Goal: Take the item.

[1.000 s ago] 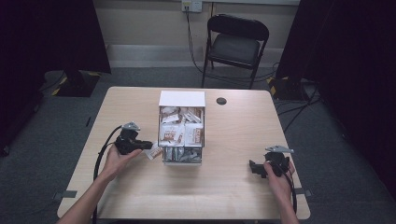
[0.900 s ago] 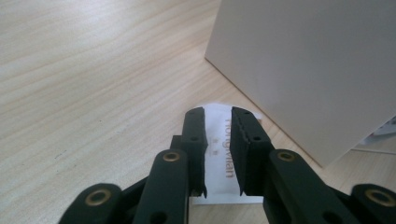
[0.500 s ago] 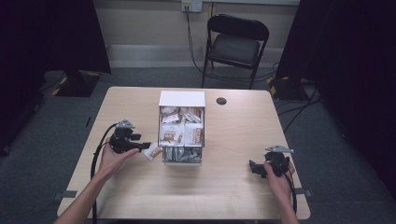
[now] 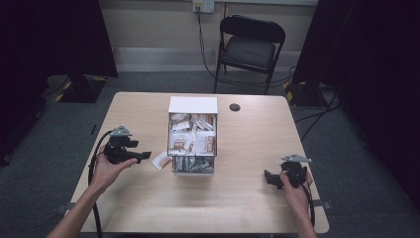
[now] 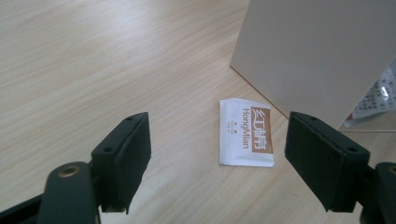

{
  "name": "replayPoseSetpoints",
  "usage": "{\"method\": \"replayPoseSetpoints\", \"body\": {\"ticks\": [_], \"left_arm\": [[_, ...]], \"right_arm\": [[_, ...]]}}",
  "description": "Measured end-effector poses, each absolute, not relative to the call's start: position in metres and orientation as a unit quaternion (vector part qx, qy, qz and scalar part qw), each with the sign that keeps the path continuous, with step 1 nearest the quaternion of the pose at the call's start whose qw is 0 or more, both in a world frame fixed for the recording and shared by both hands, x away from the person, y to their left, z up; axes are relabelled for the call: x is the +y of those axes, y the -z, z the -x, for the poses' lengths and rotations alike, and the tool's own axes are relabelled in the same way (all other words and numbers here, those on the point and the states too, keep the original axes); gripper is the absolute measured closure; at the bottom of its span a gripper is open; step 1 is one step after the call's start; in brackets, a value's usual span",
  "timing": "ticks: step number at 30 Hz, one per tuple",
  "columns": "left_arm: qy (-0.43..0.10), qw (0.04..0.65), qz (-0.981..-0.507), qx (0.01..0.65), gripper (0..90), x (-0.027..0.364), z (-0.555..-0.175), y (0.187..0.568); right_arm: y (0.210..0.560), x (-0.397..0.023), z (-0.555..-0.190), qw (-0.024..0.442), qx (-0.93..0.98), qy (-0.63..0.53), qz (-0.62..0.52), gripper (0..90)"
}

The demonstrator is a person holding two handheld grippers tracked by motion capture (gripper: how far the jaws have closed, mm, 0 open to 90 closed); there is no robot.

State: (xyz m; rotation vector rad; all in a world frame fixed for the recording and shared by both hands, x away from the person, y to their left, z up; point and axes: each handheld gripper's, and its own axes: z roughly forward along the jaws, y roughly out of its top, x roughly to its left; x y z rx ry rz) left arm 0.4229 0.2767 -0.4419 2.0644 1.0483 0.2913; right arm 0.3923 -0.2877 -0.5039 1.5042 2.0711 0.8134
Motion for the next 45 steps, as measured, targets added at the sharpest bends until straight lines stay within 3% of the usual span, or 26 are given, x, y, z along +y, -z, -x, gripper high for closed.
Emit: {"method": "replayPoseSetpoints", "body": {"ticks": [19, 24, 27, 37, 45], "left_arm": [[-0.117, 0.386, -0.803, 0.438, 19.9, 0.315, -0.392, 0.442], [-0.125, 0.389, -0.776, 0.481, 20.1, 0.328, -0.390, 0.457], [-0.151, 0.354, -0.786, 0.484, 20.3, 0.330, -0.388, 0.464], [-0.183, 0.335, -0.773, 0.506, 19.7, 0.338, -0.387, 0.483], [-0.179, 0.314, -0.784, 0.505, 19.7, 0.338, -0.389, 0.496]], "right_arm": [[0.504, -0.288, -0.392, 0.226, 0.751, -0.295, -0.545, 0.0], [0.504, -0.288, -0.392, 0.226, 0.751, -0.295, -0.546, 0.0], [0.504, -0.288, -0.392, 0.226, 0.751, -0.295, -0.546, 0.0], [0.504, -0.288, -0.392, 0.226, 0.751, -0.295, -0.546, 0.0], [0.504, -0.288, -0.392, 0.226, 0.751, -0.295, -0.546, 0.0]]}}
